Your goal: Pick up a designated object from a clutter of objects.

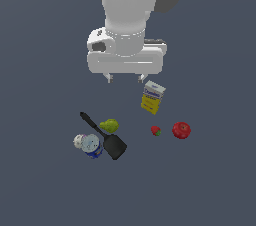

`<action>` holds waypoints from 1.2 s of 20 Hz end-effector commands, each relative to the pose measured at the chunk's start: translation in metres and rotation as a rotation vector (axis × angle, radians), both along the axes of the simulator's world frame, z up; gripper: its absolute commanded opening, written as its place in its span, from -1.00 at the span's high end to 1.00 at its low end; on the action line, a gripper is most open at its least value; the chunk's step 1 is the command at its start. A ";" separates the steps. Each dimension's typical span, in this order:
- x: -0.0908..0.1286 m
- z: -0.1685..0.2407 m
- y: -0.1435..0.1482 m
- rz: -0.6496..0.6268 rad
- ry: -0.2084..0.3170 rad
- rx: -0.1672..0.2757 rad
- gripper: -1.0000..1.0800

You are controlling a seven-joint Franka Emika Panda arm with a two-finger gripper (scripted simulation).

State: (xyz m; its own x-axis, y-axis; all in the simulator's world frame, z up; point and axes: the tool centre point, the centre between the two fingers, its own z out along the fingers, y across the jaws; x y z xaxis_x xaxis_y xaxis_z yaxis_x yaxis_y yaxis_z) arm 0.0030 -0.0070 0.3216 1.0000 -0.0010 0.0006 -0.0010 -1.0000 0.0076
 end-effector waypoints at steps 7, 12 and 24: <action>0.002 0.005 0.013 0.053 -0.019 -0.010 -0.92; 0.004 0.011 0.021 0.079 -0.033 -0.017 -0.92; -0.005 -0.006 0.036 0.180 -0.027 -0.013 -0.92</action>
State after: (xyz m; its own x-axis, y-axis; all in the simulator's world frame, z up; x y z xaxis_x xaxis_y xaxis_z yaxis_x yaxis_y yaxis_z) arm 0.0002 0.0249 0.3196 0.9876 0.1544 0.0275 0.1537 -0.9878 0.0235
